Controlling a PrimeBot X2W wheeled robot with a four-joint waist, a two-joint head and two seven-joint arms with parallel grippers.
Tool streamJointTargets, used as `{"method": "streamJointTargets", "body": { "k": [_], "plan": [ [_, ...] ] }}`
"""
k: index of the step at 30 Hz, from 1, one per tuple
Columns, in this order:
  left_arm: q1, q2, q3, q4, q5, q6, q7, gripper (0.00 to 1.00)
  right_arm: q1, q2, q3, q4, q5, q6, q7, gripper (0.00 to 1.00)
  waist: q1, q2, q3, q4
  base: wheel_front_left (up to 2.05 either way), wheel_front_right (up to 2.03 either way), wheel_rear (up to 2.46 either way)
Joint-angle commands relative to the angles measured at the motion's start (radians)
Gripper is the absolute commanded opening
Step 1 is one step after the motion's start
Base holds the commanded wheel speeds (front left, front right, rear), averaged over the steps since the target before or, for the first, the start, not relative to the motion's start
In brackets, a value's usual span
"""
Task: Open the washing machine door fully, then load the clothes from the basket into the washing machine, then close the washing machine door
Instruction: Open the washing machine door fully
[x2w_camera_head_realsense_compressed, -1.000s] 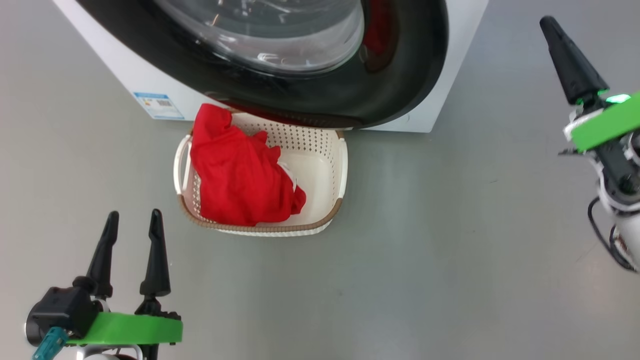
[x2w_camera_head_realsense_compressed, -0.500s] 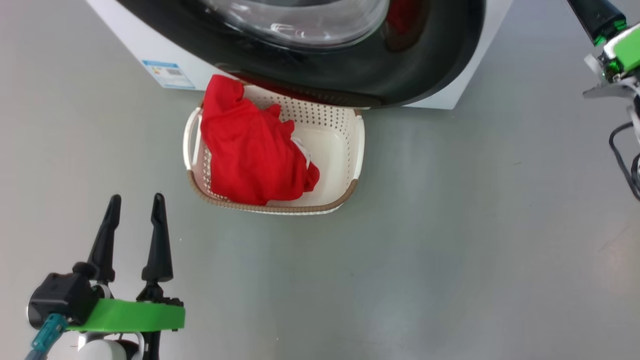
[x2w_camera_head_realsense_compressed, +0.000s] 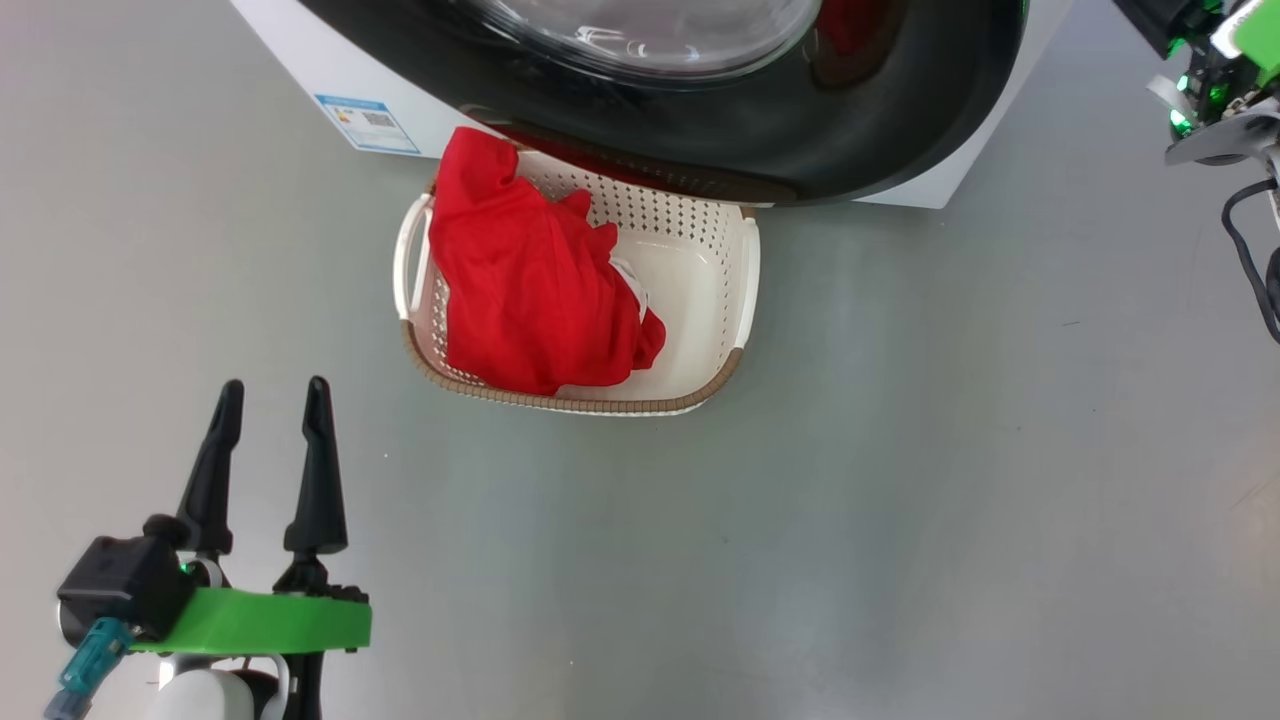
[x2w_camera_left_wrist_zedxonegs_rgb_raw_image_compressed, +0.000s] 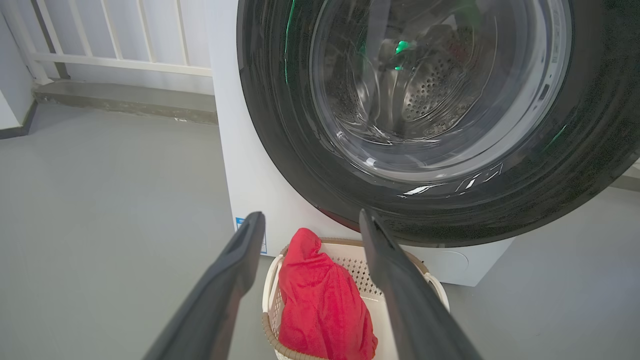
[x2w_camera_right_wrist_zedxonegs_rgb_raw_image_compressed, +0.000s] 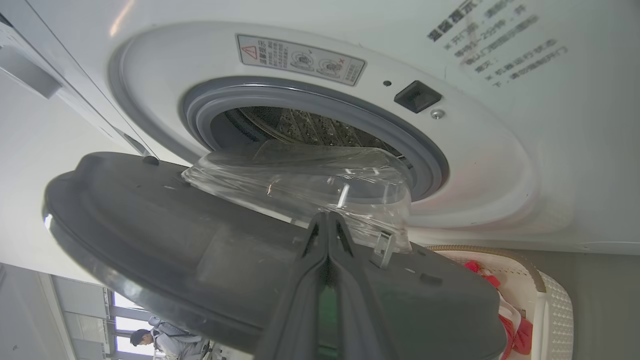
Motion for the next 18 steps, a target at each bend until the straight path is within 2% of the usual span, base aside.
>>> {"method": "streamJointTargets", "body": {
  "k": [1, 18],
  "plan": [
    [-0.014, 0.02, 0.034, -0.02, -0.005, 0.002, -0.008, 1.0, -0.016, 0.006, 0.009, -0.012, -0.001, 0.002, 0.013, 0.0, 0.0, -0.0001, 0.0, 0.002, 0.0, 0.0, 0.0],
    [-0.004, 0.02, 0.032, -0.016, -0.013, 0.016, -0.008, 1.0, -0.04, 0.055, 0.05, 0.065, 0.017, 0.002, 0.145, 0.0, 0.0, -0.0001, -0.025, 0.006, 0.0, 0.0, 0.0]
  ]
}}
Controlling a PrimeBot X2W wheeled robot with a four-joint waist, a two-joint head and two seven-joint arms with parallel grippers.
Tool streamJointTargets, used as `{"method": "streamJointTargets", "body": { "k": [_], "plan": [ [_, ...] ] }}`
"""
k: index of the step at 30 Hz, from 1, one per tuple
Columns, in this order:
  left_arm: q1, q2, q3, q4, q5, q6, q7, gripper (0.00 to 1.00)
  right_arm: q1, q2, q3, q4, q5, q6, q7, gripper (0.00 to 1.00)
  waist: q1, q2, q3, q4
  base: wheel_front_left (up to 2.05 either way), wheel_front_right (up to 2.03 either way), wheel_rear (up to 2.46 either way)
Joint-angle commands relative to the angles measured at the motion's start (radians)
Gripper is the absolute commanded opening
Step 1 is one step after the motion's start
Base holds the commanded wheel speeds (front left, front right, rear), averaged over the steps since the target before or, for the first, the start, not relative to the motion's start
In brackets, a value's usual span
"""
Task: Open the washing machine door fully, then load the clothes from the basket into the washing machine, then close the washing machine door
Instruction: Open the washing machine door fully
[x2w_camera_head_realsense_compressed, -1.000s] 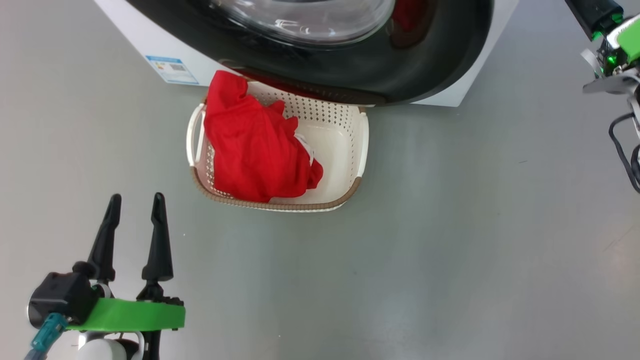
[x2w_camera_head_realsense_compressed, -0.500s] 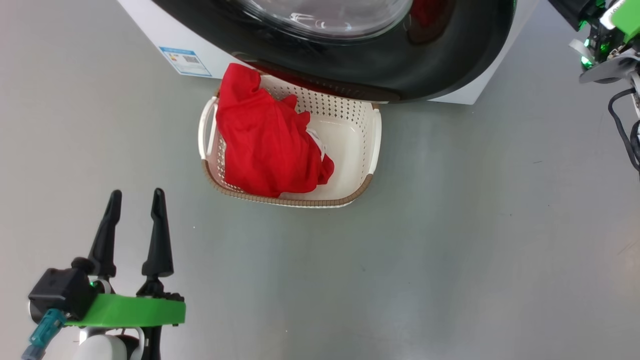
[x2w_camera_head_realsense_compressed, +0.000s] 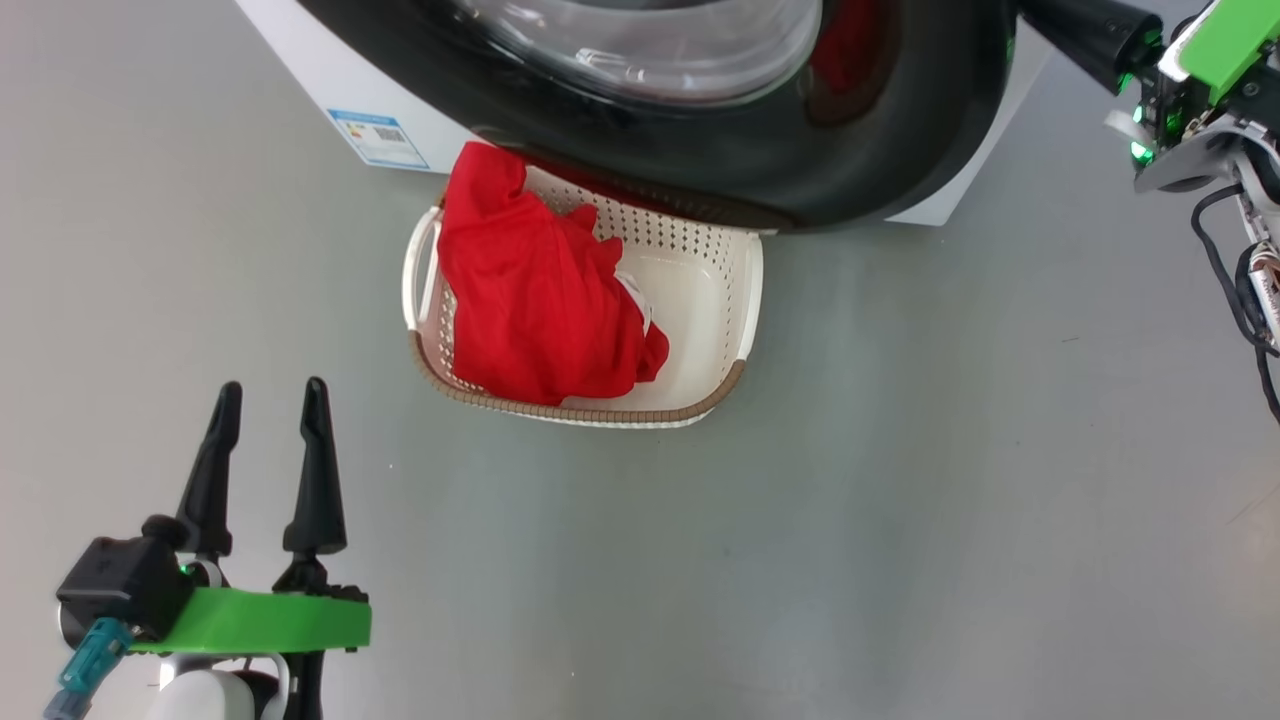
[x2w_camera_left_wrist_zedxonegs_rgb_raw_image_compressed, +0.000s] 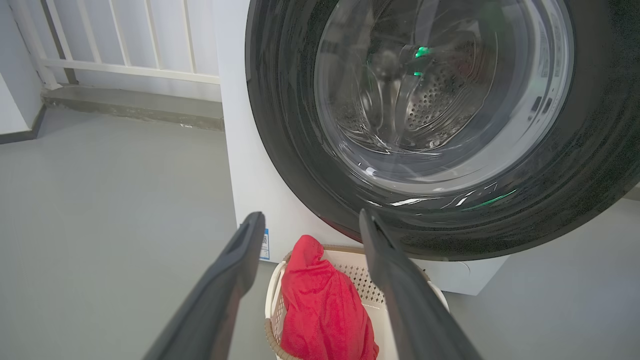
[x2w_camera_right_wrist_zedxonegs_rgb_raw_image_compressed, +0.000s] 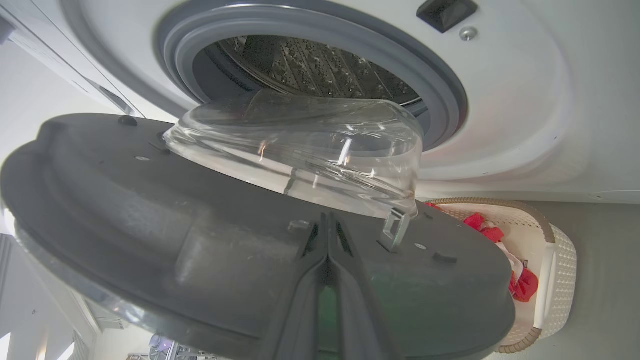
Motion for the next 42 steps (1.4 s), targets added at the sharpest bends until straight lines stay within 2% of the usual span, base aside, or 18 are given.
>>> {"method": "streamJointTargets", "body": {
  "k": [1, 18, 31, 42],
  "plan": [
    [-0.003, 0.02, 0.035, -0.019, -0.003, 0.007, -0.008, 1.0, 0.0, 0.024, 0.012, -0.025, 0.014, 0.002, 0.022, 0.0, 0.0, -0.0001, -0.006, -0.003, 0.0, 0.0, 0.0],
    [0.061, 0.02, 0.043, 0.008, 0.024, 0.003, -0.008, 1.0, 0.233, 0.074, 0.005, -0.176, 0.076, 0.002, 0.121, 0.0, 0.0, -0.0001, -0.134, -0.001, 0.0, 0.0, 0.0],
    [0.141, 0.02, 0.053, 0.026, 0.043, 0.004, -0.008, 1.0, 0.438, 0.124, -0.011, -0.264, 0.083, 0.002, 0.119, 0.0, 0.0, -0.0001, -0.265, 0.086, 0.0, 0.0, 0.0],
    [0.171, 0.02, 0.057, 0.035, 0.06, 0.0, -0.008, 1.0, 0.507, 0.181, -0.023, -0.274, 0.078, 0.002, 0.138, 0.0, 0.0, -0.0001, -0.312, 0.164, 0.0, 0.0, 0.0]
  ]
}}
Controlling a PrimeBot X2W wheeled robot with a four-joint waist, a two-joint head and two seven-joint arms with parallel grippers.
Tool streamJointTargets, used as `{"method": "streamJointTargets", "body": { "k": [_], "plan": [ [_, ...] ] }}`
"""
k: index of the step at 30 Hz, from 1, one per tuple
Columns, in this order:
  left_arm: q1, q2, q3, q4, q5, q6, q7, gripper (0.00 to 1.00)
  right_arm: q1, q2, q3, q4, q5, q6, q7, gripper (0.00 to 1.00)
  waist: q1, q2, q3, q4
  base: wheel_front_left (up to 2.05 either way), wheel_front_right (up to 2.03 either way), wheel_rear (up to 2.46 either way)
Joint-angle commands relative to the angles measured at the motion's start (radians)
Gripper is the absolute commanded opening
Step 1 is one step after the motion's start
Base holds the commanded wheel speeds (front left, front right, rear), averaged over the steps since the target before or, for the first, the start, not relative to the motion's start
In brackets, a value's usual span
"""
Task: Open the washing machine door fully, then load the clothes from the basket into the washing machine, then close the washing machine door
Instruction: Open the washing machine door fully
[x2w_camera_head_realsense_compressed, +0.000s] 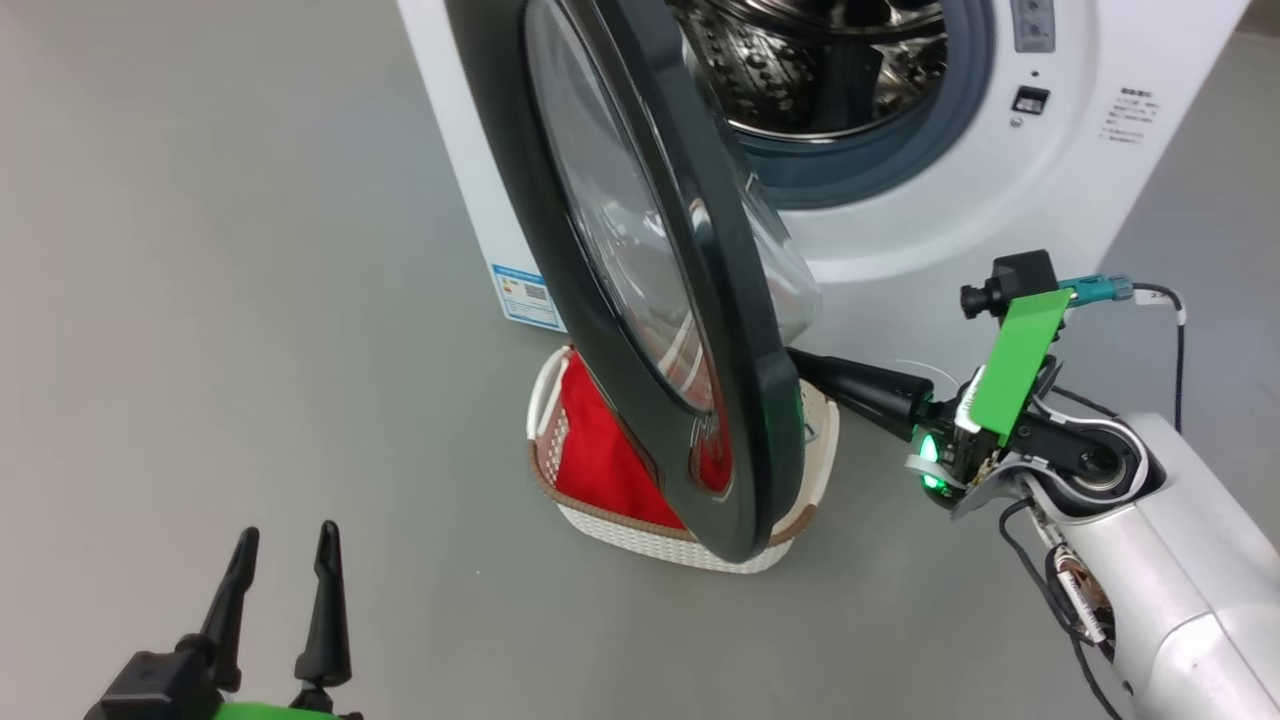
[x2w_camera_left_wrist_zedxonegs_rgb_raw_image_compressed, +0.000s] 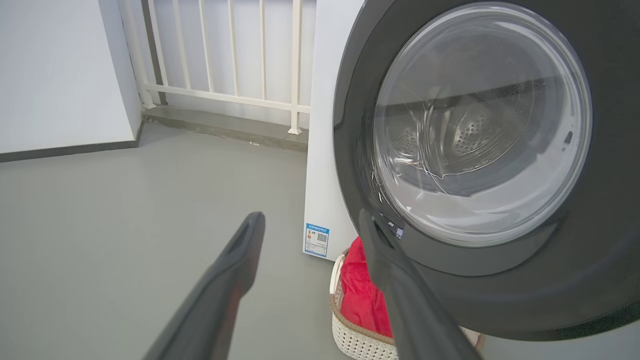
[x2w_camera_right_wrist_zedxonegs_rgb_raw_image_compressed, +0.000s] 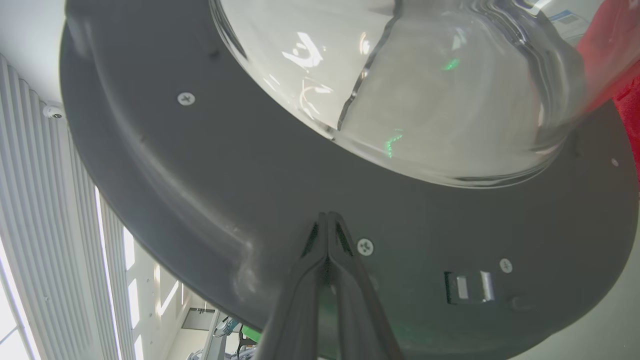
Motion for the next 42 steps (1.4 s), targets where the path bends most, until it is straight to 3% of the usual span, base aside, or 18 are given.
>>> {"method": "streamJointTargets", "body": {
  "k": [1, 23, 42],
  "plan": [
    [-0.001, 0.019, 0.035, -0.019, 0.006, 0.0, -0.008, 1.0, 0.009, 0.026, 0.006, -0.034, 0.006, 0.002, 0.009, 0.0, 0.0, 0.0, -0.025, 0.029, 0.0, 0.0, 0.0],
    [0.001, 0.019, 0.027, -0.013, -0.004, 0.003, -0.008, 1.0, -0.008, 0.193, 0.039, -0.046, -0.071, 0.002, 0.051, 0.0, 0.0, 0.0, -0.035, 0.158, 0.0, 0.0, 0.0],
    [0.005, 0.019, 0.038, -0.04, -0.018, 0.019, -0.008, 1.0, -0.091, 0.236, 0.114, 0.008, -0.137, 0.002, -0.052, 0.0, 0.0, 0.0, -0.01, 0.184, 0.0, 0.0, 0.0]
  ]
}}
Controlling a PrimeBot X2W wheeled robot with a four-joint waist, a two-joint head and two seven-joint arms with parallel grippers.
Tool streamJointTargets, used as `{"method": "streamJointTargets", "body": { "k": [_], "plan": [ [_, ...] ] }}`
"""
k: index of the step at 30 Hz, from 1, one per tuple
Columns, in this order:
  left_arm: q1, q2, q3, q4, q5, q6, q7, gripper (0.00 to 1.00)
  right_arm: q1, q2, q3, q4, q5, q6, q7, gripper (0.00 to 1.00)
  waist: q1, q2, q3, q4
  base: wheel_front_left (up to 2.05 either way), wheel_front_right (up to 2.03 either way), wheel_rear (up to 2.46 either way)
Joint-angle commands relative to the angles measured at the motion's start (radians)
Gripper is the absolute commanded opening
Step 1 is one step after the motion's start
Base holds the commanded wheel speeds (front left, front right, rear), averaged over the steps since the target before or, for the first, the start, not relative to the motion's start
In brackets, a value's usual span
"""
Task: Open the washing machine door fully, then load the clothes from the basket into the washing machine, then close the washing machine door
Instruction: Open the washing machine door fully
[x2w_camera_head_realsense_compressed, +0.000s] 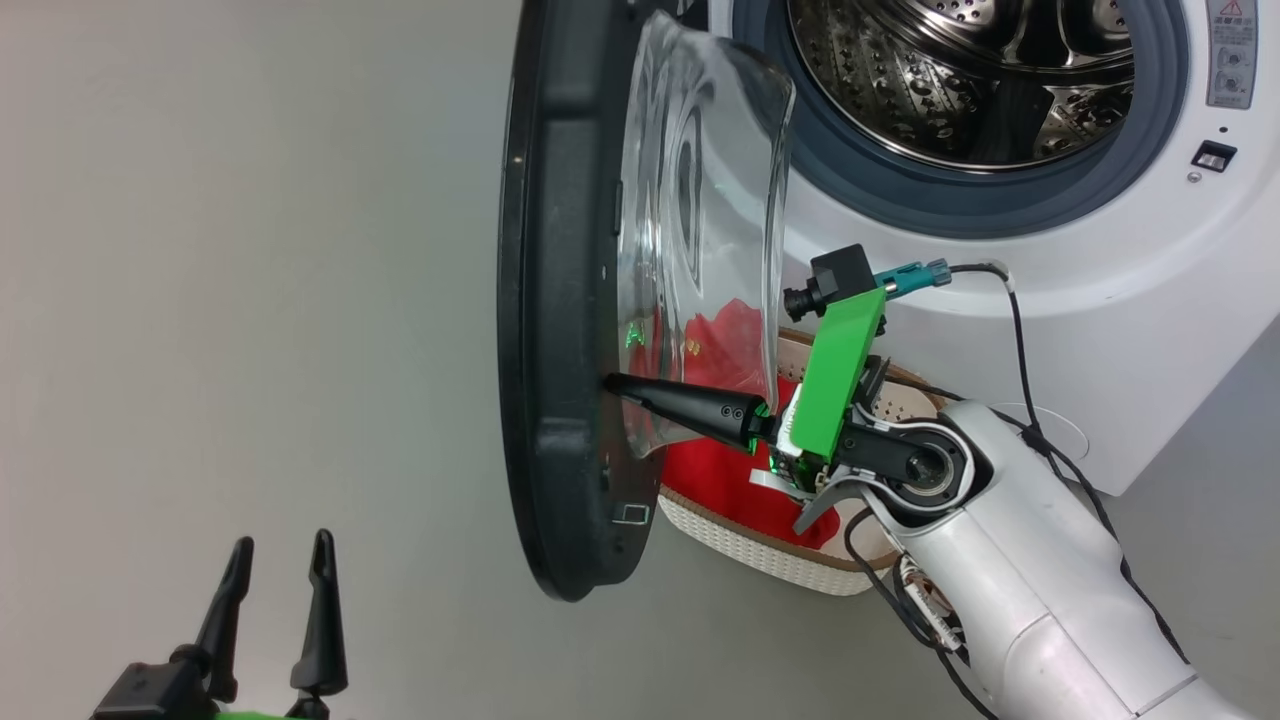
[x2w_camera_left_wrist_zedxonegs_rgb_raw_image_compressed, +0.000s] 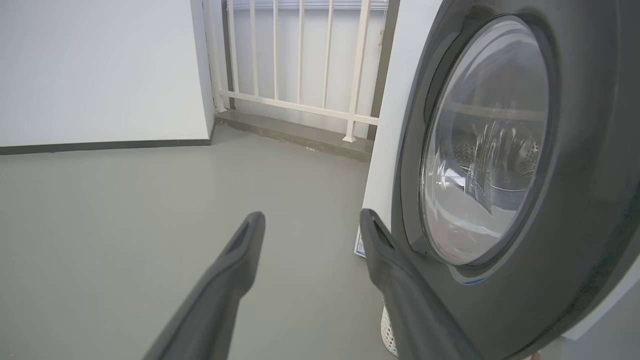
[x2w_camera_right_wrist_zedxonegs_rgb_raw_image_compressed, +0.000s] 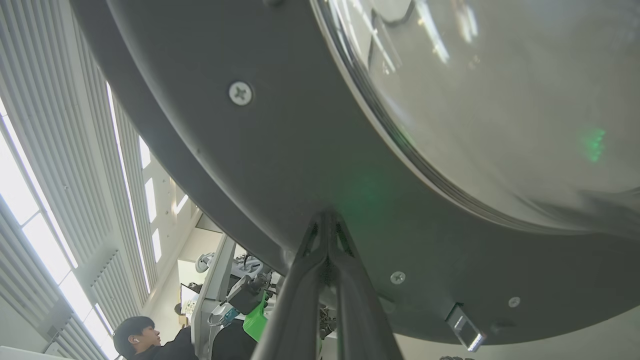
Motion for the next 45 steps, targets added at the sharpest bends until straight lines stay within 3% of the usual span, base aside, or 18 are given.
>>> {"method": "streamJointTargets", "body": {
  "k": [1, 13, 29, 34, 35, 36, 45],
  "plan": [
    [-0.015, 0.018, 0.035, -0.029, -0.009, 0.01, -0.008, 1.0, -0.027, 0.037, 0.022, -0.024, 0.001, 0.002, -0.011, 0.0, 0.0, 0.0, 0.003, 0.002, 0.0, 0.0, 0.0],
    [-0.015, 0.018, 0.029, -0.036, -0.019, 0.021, -0.008, 1.0, -0.053, 0.037, 0.085, -0.026, 0.048, 0.002, -0.048, 0.0, 0.0, 0.0, 0.013, 0.002, 0.0, 0.0, 0.0],
    [-0.034, 0.018, 0.02, -0.011, 0.002, 0.009, -0.008, 1.0, -0.002, 0.013, 0.028, -0.069, 0.005, 0.002, -0.063, 0.0, 0.0, 0.0, -0.005, -0.018, 0.0, 0.0, 0.0],
    [-0.033, 0.02, 0.031, -0.012, 0.014, 0.004, -0.008, 1.0, 0.026, -0.015, 0.002, -0.129, -0.014, 0.002, -0.073, 0.47, 0.0, 0.0, -0.016, -0.034, 0.0, 0.0, 0.0],
    [-0.032, 0.021, 0.033, -0.013, 0.016, 0.002, -0.008, 1.0, 0.033, -0.02, -0.003, -0.143, -0.018, 0.002, -0.076, 0.79, 0.0, 0.0, -0.019, -0.039, 0.0, 0.0, 0.0],
    [-0.031, 0.021, 0.034, -0.014, 0.018, 0.002, -0.008, 1.0, 0.041, -0.026, -0.008, -0.157, -0.022, 0.002, -0.08, 0.99, 0.0, 0.0, -0.021, -0.043, 0.0, 0.0, 0.0],
    [-0.021, 0.021, 0.048, -0.03, 0.03, -0.002, -0.008, 1.0, 0.098, -0.09, -0.017, -0.259, -0.12, 0.002, -0.171, 1.0, 0.0, 0.0, -0.03, -0.076, 0.0, 0.0, 0.0]
  ]
}}
